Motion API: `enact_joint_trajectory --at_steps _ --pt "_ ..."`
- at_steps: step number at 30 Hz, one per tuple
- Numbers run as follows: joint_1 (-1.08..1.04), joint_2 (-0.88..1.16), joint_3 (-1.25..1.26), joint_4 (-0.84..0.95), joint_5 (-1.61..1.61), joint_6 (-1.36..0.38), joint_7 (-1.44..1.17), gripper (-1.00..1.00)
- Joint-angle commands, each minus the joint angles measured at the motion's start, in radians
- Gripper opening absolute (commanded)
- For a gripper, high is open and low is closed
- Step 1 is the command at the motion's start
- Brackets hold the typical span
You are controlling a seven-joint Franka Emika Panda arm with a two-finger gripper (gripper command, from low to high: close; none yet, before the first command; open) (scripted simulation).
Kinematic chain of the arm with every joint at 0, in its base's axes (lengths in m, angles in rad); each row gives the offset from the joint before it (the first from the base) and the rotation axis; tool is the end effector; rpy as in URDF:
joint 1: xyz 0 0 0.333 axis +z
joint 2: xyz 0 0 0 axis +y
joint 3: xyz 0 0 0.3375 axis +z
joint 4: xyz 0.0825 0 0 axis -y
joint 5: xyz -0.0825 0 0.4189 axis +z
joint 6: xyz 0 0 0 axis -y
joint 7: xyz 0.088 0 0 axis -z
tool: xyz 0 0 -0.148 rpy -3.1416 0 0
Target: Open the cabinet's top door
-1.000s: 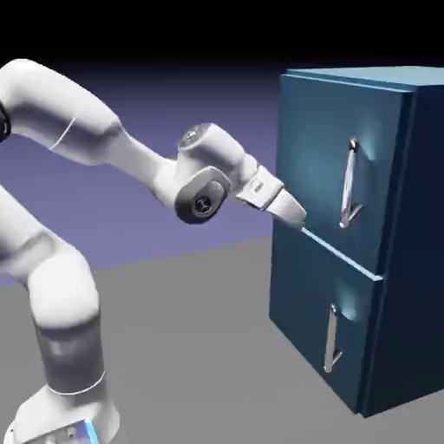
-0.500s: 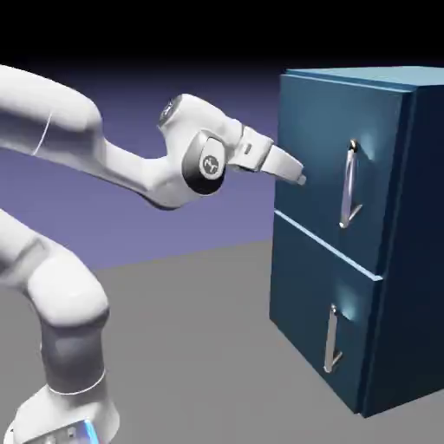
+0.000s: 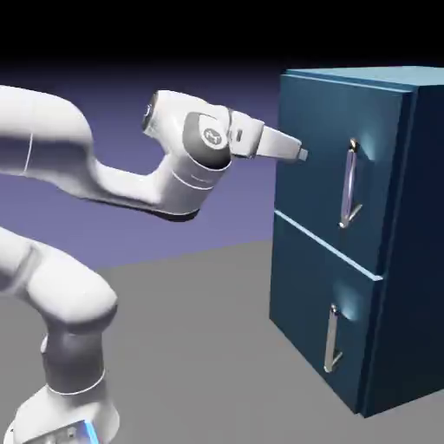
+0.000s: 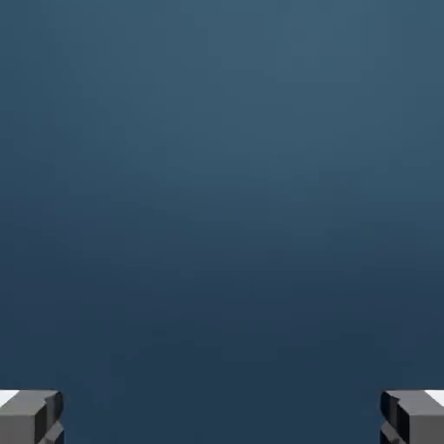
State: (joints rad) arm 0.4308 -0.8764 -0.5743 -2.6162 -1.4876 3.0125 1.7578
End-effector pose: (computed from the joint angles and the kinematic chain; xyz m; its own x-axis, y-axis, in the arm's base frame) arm 0.4001 -0.0213 0.5754 0.2449 -0.6240 0.7420 -0.1600 -0.7809 -0.6039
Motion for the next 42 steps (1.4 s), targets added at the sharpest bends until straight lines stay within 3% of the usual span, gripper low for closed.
enact_joint_trajectory --at_steps 1,29,36,37,42 --pt "0.012 -0.009 -0.017 0.006 -0.044 -0.001 0.03 0.0" --pt "0.355 -0.26 -0.487 0.164 -1.261 -0.021 0.862 0.0" --pt "0.538 -0.215 -0.575 0.279 -1.314 -0.076 0.889 0.0" --pt "0.538 -0.215 -0.575 0.279 -1.314 -0.076 0.889 -1.0" --pt "0.393 -0.213 -0.477 0.152 -1.251 -0.167 0.896 -1.0"
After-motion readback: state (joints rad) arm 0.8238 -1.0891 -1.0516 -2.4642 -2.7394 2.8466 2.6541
